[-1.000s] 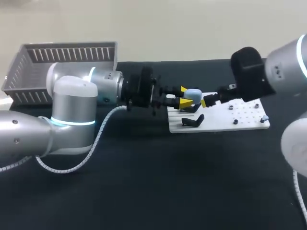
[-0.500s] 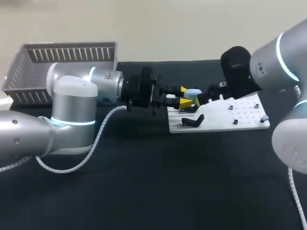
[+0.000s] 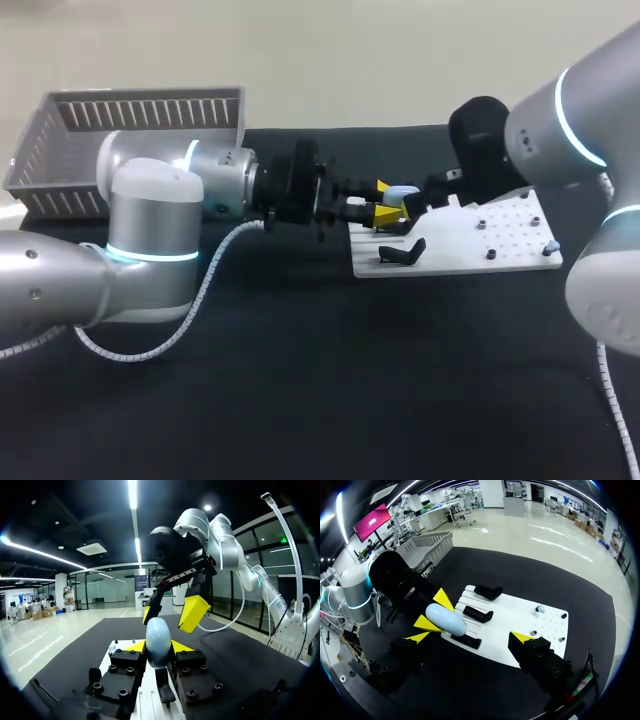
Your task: Pick up each earbud case from the left stands, insert the matching earbuds, close the lid, and place the case in the box.
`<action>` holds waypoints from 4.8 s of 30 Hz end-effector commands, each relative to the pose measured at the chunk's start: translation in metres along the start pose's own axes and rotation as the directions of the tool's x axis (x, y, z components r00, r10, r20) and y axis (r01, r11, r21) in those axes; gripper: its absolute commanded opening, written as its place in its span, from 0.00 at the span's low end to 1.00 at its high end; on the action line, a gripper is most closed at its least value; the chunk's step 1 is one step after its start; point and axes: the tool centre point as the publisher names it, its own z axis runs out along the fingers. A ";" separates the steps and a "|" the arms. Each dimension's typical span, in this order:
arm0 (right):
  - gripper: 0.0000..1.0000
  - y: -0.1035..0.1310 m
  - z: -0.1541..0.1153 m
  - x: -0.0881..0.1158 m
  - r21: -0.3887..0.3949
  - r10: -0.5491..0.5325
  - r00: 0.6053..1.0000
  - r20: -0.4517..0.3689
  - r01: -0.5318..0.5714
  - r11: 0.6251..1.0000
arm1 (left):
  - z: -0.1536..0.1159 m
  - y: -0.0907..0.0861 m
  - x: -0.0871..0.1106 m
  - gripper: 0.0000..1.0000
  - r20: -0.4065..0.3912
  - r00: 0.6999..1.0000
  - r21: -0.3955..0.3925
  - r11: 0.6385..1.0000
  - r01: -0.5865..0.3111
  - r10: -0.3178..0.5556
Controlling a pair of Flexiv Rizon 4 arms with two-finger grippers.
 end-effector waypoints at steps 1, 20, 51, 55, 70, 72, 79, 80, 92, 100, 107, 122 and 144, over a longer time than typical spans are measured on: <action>1.00 -0.001 0.005 -0.004 0.000 0.004 1.000 -0.004 -0.004 1.000 | 0.000 0.000 0.001 0.00 0.004 1.000 -0.003 1.000 -0.003 0.003; 1.00 -0.008 -0.003 -0.013 0.007 0.040 0.998 0.045 -0.040 0.999 | 0.000 0.000 0.001 0.00 0.004 1.000 -0.003 1.000 -0.003 0.003; 1.00 -0.100 -0.069 0.061 0.319 0.037 0.979 -0.201 0.030 0.947 | 0.000 0.000 0.001 0.00 0.004 1.000 -0.003 1.000 -0.003 0.003; 1.00 -0.111 -0.066 0.076 0.294 0.048 0.969 -0.241 0.026 0.955 | 0.000 0.000 0.001 0.00 0.004 1.000 -0.003 1.000 -0.003 0.003; 0.94 -0.136 -0.045 0.096 0.207 -0.042 0.925 -0.377 0.128 0.970 | 0.000 0.000 0.001 0.00 0.004 1.000 -0.003 1.000 -0.003 0.003; 0.93 -0.136 -0.043 0.097 0.205 -0.050 0.924 -0.380 0.137 0.969 | 0.000 0.000 0.001 0.00 0.004 1.000 -0.003 1.000 -0.003 0.003; 0.76 -0.141 -0.036 0.098 0.241 -0.058 0.931 -0.361 0.153 0.958 | 0.000 0.000 0.001 0.00 0.004 1.000 -0.003 1.000 -0.003 0.003; 0.73 -0.142 -0.035 0.098 0.251 -0.057 0.932 -0.359 0.155 0.955 | 0.000 0.000 0.001 0.00 0.004 1.000 -0.003 1.000 -0.003 0.003; 0.46 -0.151 -0.023 0.096 0.332 0.007 0.937 -0.349 0.117 0.936 | 0.000 0.000 0.001 0.00 0.004 1.000 -0.003 1.000 -0.003 0.003; 0.46 -0.155 -0.016 0.092 0.350 0.026 0.936 -0.350 0.105 0.931 | 0.000 0.000 0.001 0.00 0.004 1.000 -0.003 1.000 -0.003 0.003; 0.44 -0.162 -0.009 0.092 0.373 0.069 0.936 -0.345 0.070 0.925 | 0.000 0.000 0.001 0.00 0.004 1.000 -0.003 1.000 -0.003 0.003; 0.36 -0.167 -0.004 0.096 0.376 0.084 0.936 -0.342 0.055 0.925 | 0.000 0.000 0.001 0.00 0.004 1.000 -0.003 1.000 -0.003 0.003; 0.27 -0.172 0.002 0.098 0.380 0.107 0.937 -0.333 0.029 0.924 | 0.000 0.000 0.001 0.00 0.004 1.000 -0.003 1.000 -0.003 0.003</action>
